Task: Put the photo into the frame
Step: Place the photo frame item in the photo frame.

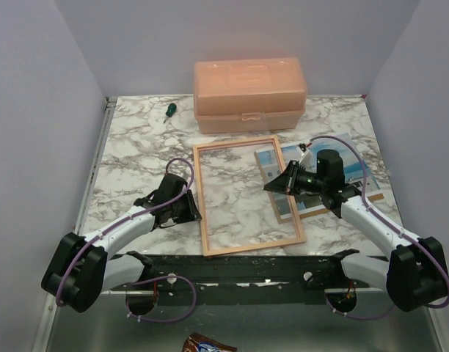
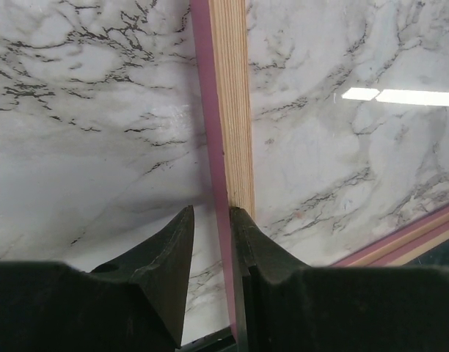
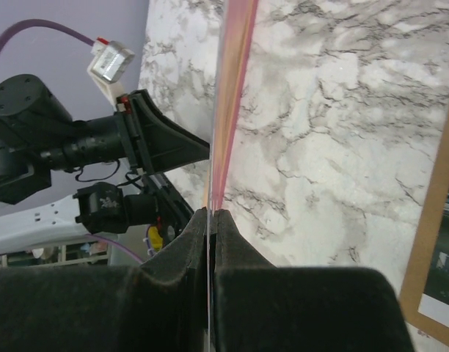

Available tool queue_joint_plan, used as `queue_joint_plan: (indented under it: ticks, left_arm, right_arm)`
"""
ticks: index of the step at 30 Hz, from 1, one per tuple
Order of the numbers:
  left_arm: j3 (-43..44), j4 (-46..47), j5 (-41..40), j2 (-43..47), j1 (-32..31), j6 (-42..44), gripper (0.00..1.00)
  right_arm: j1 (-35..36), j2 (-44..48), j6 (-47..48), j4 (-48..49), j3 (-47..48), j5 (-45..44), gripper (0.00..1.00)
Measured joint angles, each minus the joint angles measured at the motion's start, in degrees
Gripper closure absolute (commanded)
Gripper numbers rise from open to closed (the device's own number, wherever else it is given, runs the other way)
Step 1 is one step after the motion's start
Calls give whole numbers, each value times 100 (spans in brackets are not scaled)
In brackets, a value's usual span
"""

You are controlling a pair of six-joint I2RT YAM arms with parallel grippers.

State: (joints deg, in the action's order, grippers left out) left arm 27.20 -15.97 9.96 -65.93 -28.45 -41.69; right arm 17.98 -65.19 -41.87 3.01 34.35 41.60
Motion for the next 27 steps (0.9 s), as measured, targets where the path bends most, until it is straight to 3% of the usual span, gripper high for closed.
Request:
queue_joint_plan:
  ticks: [9, 17, 21, 27]
  left_arm:
    - [13, 4, 2, -15, 26, 33, 73]
    - [22, 2, 7, -28, 26, 33, 73]
    - [28, 2, 13, -39, 26, 35, 73]
    - [46, 11, 22, -68, 26, 35, 74]
  right_arm:
    - [9, -138, 501, -577, -2, -446, 99]
    - [0, -540, 656, -501, -111, -546, 99]
    - [-7, -730, 748, -461, -111, -579, 87]
    - [9, -990, 863, -588, -109, -599, 59]
